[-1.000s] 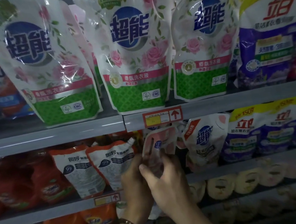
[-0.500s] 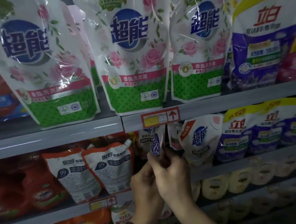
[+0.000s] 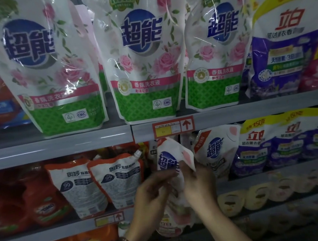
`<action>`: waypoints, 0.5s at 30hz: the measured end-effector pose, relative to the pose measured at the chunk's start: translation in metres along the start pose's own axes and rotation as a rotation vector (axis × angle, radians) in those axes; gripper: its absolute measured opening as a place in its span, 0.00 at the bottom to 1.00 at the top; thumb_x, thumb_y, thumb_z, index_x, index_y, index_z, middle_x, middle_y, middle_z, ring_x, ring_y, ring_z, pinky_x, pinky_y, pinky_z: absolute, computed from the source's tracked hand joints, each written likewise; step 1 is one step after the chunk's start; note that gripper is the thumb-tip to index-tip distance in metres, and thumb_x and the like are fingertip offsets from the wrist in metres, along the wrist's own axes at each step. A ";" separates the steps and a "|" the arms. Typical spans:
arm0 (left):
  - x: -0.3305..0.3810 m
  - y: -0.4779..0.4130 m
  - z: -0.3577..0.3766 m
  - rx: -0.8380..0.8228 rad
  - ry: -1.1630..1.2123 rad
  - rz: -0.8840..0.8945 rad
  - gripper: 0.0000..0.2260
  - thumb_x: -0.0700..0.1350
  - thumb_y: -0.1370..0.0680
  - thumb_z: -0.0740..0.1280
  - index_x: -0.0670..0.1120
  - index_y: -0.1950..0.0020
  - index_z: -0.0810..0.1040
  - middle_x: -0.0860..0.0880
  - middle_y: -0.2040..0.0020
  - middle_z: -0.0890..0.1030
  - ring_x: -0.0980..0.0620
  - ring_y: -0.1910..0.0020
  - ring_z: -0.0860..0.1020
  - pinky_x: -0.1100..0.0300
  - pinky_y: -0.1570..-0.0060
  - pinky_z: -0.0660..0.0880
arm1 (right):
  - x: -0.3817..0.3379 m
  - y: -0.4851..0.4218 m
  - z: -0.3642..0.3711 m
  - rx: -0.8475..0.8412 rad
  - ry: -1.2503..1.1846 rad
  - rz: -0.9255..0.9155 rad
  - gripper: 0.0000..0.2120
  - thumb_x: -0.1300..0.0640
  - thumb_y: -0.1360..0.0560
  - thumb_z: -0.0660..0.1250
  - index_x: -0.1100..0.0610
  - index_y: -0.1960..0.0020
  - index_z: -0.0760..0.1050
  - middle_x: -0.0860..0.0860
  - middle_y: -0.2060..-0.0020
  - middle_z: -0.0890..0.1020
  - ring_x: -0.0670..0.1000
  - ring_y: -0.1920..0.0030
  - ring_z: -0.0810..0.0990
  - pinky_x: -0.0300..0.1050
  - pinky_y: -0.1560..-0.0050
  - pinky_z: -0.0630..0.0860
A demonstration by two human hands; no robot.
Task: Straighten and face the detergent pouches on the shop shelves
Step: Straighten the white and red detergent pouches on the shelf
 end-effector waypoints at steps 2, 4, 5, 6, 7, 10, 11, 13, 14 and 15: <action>-0.010 -0.011 -0.014 0.060 0.018 -0.019 0.14 0.28 0.19 0.67 0.43 0.42 0.84 0.47 0.41 0.86 0.47 0.39 0.84 0.52 0.39 0.82 | 0.002 -0.006 -0.003 -0.033 -0.013 -0.002 0.10 0.47 0.16 0.65 0.48 0.46 0.83 0.46 0.55 0.87 0.40 0.53 0.86 0.44 0.50 0.83; -0.018 -0.020 -0.026 0.098 -0.040 -0.026 0.14 0.32 0.17 0.68 0.50 0.40 0.82 0.52 0.39 0.85 0.52 0.38 0.84 0.56 0.42 0.83 | 0.000 -0.011 -0.004 -0.070 -0.032 -0.014 0.06 0.48 0.16 0.65 0.43 0.49 0.80 0.42 0.57 0.87 0.38 0.54 0.86 0.44 0.52 0.84; -0.023 -0.023 -0.030 0.099 -0.087 -0.042 0.15 0.35 0.16 0.67 0.56 0.40 0.80 0.55 0.38 0.84 0.54 0.39 0.83 0.57 0.44 0.83 | 0.000 -0.013 -0.005 -0.084 -0.050 -0.013 0.06 0.48 0.16 0.66 0.42 0.49 0.80 0.41 0.58 0.87 0.38 0.55 0.86 0.44 0.53 0.85; -0.028 -0.026 -0.035 0.090 -0.117 -0.066 0.16 0.37 0.15 0.65 0.60 0.40 0.79 0.58 0.39 0.83 0.55 0.39 0.83 0.56 0.46 0.83 | 0.000 -0.016 -0.006 -0.095 -0.070 -0.008 0.05 0.49 0.16 0.66 0.44 0.47 0.81 0.41 0.59 0.87 0.38 0.56 0.86 0.43 0.53 0.85; -0.032 -0.029 -0.037 0.068 -0.122 -0.098 0.16 0.38 0.14 0.63 0.62 0.40 0.78 0.59 0.39 0.83 0.54 0.41 0.84 0.56 0.47 0.84 | 0.000 -0.019 -0.008 -0.100 -0.071 -0.013 0.06 0.50 0.16 0.66 0.46 0.44 0.82 0.42 0.58 0.88 0.39 0.55 0.86 0.42 0.53 0.85; -0.043 -0.037 -0.039 -0.020 -0.066 -0.242 0.17 0.39 0.12 0.58 0.60 0.35 0.77 0.51 0.39 0.86 0.43 0.48 0.88 0.47 0.48 0.85 | 0.001 -0.032 -0.014 -0.116 -0.074 -0.029 0.07 0.51 0.16 0.66 0.49 0.43 0.83 0.44 0.54 0.88 0.39 0.53 0.87 0.39 0.52 0.84; -0.045 -0.040 -0.038 -0.041 -0.053 -0.292 0.16 0.39 0.11 0.58 0.59 0.34 0.77 0.46 0.42 0.87 0.40 0.50 0.88 0.44 0.48 0.85 | 0.000 -0.035 -0.016 -0.136 -0.079 -0.047 0.06 0.52 0.16 0.67 0.48 0.44 0.83 0.44 0.54 0.89 0.39 0.53 0.87 0.39 0.51 0.84; -0.048 -0.045 -0.038 -0.064 -0.051 -0.365 0.12 0.43 0.12 0.61 0.58 0.34 0.77 0.42 0.47 0.88 0.37 0.52 0.88 0.43 0.50 0.86 | -0.002 -0.041 -0.018 -0.194 -0.084 -0.082 0.07 0.53 0.16 0.67 0.45 0.47 0.83 0.44 0.54 0.89 0.40 0.53 0.87 0.39 0.51 0.83; -0.051 -0.047 -0.038 -0.066 -0.063 -0.377 0.09 0.45 0.12 0.62 0.56 0.35 0.77 0.41 0.49 0.88 0.38 0.52 0.88 0.42 0.50 0.86 | -0.002 -0.045 -0.018 -0.227 -0.085 -0.094 0.07 0.54 0.16 0.67 0.45 0.47 0.83 0.44 0.53 0.89 0.41 0.52 0.87 0.38 0.51 0.83; -0.052 -0.051 -0.038 -0.061 -0.101 -0.373 0.07 0.46 0.13 0.64 0.53 0.36 0.77 0.42 0.49 0.88 0.39 0.53 0.88 0.41 0.50 0.85 | -0.002 -0.048 -0.019 -0.256 -0.073 -0.105 0.07 0.54 0.16 0.67 0.45 0.46 0.83 0.45 0.53 0.89 0.41 0.51 0.87 0.39 0.50 0.82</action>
Point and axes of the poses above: each hand's wrist, its own y-axis away from the middle knuckle, its own z-axis out of the palm, x = y × z, the point moved 6 cm from there along -y, towards the middle knuckle
